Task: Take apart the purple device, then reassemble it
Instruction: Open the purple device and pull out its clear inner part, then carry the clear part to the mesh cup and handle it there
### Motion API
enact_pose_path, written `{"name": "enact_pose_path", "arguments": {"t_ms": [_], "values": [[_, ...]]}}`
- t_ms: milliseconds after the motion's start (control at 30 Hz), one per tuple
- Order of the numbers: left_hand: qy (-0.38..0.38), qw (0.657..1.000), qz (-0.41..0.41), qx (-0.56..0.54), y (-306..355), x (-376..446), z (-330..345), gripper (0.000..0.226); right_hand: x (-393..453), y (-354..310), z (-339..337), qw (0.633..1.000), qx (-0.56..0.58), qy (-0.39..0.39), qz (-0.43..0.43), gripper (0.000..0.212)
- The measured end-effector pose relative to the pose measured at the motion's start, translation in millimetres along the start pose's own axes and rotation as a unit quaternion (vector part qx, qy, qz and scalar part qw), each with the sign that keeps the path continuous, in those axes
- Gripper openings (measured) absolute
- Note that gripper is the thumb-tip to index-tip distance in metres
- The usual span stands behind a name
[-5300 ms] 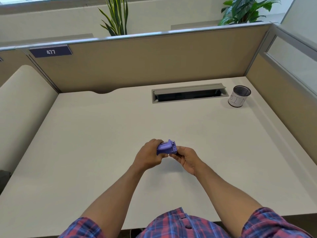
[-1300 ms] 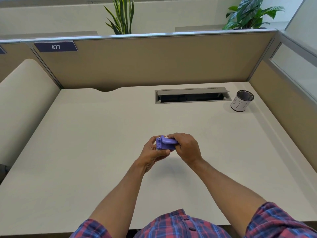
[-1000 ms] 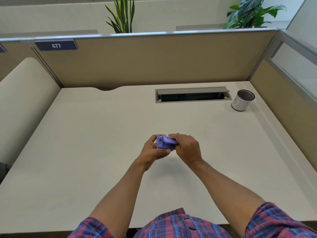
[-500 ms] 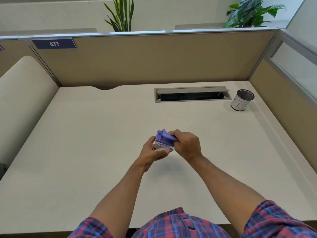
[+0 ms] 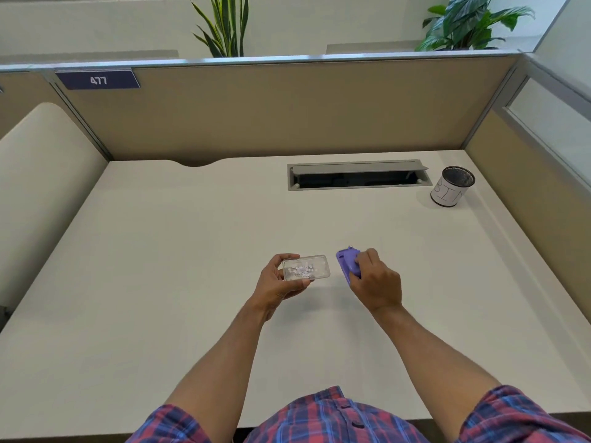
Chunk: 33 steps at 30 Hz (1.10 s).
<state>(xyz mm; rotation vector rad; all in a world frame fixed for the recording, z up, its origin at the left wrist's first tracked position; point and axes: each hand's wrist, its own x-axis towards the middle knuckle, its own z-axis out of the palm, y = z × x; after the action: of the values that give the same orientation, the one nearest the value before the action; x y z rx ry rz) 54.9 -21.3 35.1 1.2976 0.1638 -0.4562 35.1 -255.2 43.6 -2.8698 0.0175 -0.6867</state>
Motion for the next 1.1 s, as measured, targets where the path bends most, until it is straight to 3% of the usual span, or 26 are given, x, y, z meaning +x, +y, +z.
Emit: {"name": "enact_pose_path", "arguments": {"t_ms": [367, 533, 667, 1100], "values": [[0.000, 1.000, -0.007, 0.002, 1, 3, 0, 0.070, -55, 33, 17, 0.989, -0.091, -0.115, 0.005, 0.030], [-0.007, 1.000, -0.008, 0.001, 1, 3, 2, 0.069, -56, 32, 21, 0.987, -0.119, -0.109, -0.021, 0.025], [-0.008, 1.000, -0.007, 0.001, 4, 5, 3, 0.066, -62, 33, 24, 0.983, -0.132, -0.122, -0.045, 0.044], [-0.017, 1.000, -0.005, 0.013, 8, 7, 4, 0.066, -65, 31, 28, 0.988, -0.080, -0.109, -0.074, 0.032]]}}
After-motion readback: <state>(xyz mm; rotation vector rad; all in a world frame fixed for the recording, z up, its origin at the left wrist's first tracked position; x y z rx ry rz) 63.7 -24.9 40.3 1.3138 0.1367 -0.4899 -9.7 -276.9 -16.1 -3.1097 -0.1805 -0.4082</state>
